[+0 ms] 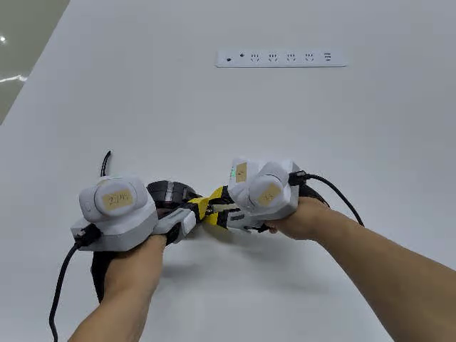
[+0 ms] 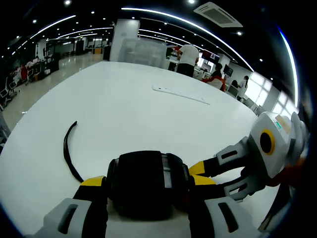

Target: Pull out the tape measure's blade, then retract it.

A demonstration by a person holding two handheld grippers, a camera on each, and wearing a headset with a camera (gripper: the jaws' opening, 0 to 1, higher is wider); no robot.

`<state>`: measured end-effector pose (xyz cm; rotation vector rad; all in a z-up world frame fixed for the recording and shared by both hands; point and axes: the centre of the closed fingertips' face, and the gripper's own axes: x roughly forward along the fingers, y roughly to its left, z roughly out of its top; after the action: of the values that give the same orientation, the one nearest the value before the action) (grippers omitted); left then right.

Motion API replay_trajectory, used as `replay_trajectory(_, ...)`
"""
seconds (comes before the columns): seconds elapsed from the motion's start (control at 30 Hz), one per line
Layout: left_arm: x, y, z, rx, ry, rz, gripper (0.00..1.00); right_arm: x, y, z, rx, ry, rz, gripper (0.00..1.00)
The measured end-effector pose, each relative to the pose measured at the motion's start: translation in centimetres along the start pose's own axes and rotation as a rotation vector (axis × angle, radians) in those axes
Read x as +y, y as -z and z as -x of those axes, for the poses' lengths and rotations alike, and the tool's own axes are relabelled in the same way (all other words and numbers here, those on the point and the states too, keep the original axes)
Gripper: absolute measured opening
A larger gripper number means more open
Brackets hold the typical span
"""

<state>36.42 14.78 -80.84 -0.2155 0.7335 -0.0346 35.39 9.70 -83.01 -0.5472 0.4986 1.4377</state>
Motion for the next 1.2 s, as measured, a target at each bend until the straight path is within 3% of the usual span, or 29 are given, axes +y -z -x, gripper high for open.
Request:
replay_trajectory(0.73, -0.1, 0.2, 0.5, 0.020, 0.018, -0.082, 0.64, -0.3, 0.6, 1.7, 0.005, 0.031, -0.028, 0.23)
replay_trajectory(1.2, -0.1, 0.4, 1.5, 0.032, 0.063, -0.184, 0.66, -0.6, 2.2, 4.5, 0.013, 0.081, -0.075, 0.32)
